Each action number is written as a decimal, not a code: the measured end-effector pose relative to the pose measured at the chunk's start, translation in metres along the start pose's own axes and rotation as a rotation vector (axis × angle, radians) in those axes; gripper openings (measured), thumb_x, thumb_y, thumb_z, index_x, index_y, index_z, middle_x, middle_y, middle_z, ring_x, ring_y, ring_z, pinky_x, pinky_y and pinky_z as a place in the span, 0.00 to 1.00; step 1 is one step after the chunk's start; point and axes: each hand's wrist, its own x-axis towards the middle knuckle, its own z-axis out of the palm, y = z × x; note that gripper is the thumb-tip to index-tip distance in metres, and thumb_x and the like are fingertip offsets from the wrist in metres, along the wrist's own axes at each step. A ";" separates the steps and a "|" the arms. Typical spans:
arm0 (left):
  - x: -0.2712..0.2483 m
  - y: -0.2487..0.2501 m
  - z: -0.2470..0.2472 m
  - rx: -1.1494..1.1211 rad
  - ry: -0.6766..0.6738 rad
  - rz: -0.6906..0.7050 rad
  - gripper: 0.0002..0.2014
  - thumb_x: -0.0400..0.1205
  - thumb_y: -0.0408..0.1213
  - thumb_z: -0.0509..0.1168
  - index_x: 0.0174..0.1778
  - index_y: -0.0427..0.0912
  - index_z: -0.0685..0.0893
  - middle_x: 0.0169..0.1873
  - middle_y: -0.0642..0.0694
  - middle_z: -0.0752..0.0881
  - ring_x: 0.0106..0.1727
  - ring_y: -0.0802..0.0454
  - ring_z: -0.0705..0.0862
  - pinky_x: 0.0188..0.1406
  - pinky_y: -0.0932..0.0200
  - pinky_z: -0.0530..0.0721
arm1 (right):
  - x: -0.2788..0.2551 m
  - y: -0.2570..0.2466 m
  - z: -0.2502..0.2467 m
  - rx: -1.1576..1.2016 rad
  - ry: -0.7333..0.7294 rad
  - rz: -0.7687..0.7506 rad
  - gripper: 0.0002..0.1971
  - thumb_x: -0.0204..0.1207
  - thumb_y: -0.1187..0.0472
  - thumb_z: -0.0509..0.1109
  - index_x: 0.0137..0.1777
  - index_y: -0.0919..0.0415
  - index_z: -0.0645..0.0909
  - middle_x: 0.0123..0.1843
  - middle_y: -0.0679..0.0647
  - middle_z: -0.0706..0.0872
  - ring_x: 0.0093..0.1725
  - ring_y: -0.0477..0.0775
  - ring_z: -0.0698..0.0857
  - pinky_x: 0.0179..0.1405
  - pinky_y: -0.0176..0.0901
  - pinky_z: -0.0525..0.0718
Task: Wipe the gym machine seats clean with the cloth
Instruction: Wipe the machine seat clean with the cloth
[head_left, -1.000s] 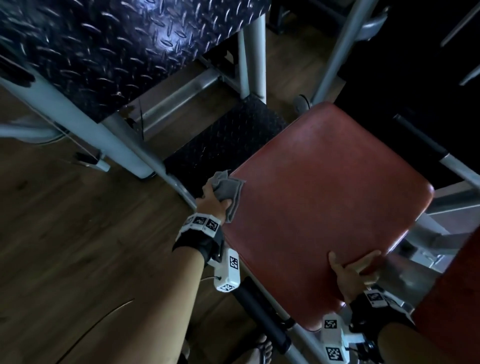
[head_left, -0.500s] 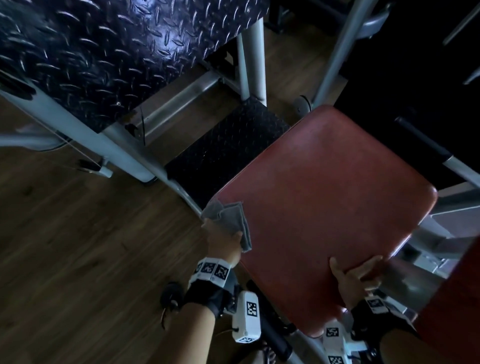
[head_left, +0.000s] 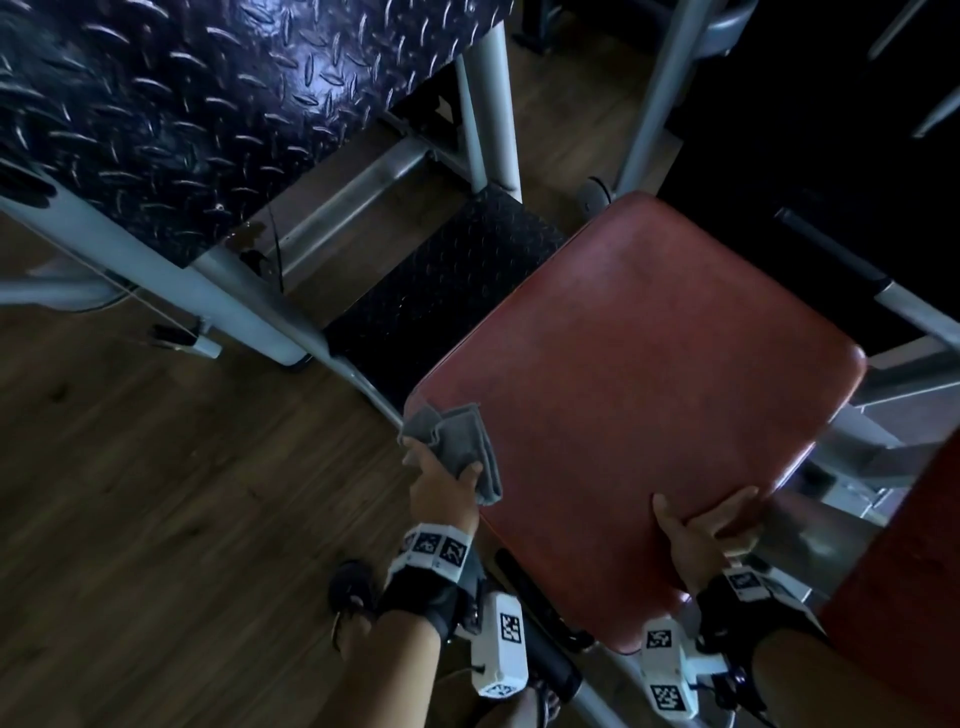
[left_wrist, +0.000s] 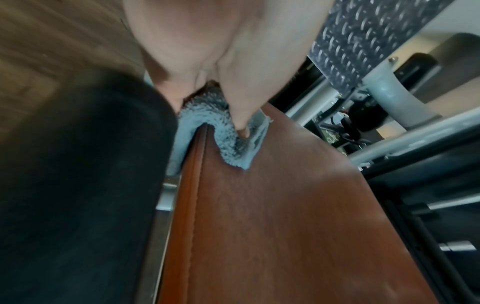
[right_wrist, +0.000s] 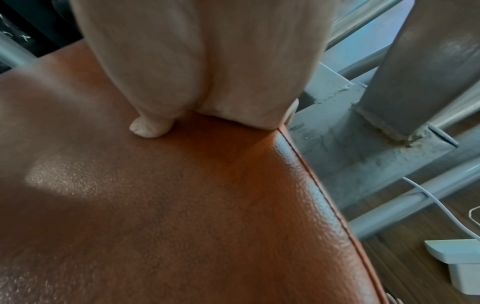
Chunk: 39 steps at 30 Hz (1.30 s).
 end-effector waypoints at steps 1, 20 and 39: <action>0.002 -0.004 0.003 -0.010 0.001 -0.001 0.47 0.85 0.44 0.66 0.85 0.40 0.36 0.77 0.31 0.70 0.69 0.33 0.79 0.62 0.47 0.80 | -0.001 -0.001 -0.001 0.004 -0.008 0.005 0.56 0.73 0.39 0.71 0.81 0.41 0.25 0.84 0.67 0.34 0.80 0.78 0.52 0.77 0.70 0.52; 0.017 -0.019 0.010 -0.071 -0.021 -0.026 0.43 0.79 0.45 0.73 0.84 0.40 0.55 0.69 0.34 0.80 0.58 0.33 0.86 0.51 0.50 0.87 | 0.001 -0.001 0.000 0.003 -0.010 0.002 0.56 0.73 0.38 0.70 0.80 0.39 0.25 0.84 0.65 0.34 0.80 0.78 0.53 0.77 0.70 0.52; 0.032 -0.026 0.015 -0.220 0.004 -0.035 0.51 0.78 0.44 0.73 0.85 0.59 0.41 0.72 0.34 0.76 0.61 0.31 0.84 0.51 0.35 0.88 | -0.003 -0.003 -0.004 -0.025 -0.033 0.008 0.56 0.73 0.38 0.70 0.80 0.41 0.24 0.84 0.65 0.32 0.80 0.79 0.54 0.78 0.67 0.54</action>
